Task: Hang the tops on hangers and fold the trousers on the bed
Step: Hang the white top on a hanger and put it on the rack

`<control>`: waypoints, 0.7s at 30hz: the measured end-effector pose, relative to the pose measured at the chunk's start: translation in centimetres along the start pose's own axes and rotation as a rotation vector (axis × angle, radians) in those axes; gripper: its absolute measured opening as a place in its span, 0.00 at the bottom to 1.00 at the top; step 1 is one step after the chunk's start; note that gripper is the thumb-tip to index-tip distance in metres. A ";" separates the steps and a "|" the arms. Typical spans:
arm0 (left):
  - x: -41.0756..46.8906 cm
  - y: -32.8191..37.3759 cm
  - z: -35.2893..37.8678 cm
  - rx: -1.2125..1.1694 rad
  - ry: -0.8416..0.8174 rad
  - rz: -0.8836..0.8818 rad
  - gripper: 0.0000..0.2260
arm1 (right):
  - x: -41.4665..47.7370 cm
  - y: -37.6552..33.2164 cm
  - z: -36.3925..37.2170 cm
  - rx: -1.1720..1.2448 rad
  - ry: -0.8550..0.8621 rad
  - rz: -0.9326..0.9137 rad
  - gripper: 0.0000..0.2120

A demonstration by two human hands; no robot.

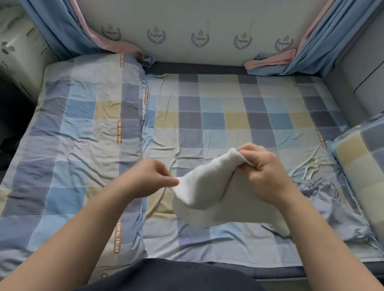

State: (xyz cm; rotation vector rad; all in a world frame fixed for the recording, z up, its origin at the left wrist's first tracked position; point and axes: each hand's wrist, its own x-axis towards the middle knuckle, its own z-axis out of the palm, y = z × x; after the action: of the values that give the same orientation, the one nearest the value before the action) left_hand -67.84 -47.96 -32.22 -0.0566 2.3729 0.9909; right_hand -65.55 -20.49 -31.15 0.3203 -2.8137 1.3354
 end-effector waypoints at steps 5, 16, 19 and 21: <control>0.7 1.4 1.2 0.016 0.087 0.369 0.32 | 0.3 -1.9 -0.1 -0.025 0.010 -0.218 0.17; 2.7 -0.7 6.5 -0.022 0.066 0.489 0.04 | -1.4 -3.1 -0.3 0.315 0.198 -0.061 0.19; 2.2 -0.8 6.8 -0.163 0.029 0.466 0.05 | -1.4 -2.5 -0.7 0.414 0.258 -0.020 0.21; 1.7 -0.6 6.8 -0.285 0.066 0.442 0.13 | -1.4 -2.2 -1.1 0.494 0.263 -0.016 0.26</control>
State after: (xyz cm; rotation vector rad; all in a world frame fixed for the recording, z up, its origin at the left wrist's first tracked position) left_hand -65.83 -43.60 -37.30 0.3471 2.3337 1.5505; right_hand -63.84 -20.76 -28.91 0.1521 -2.2406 1.8984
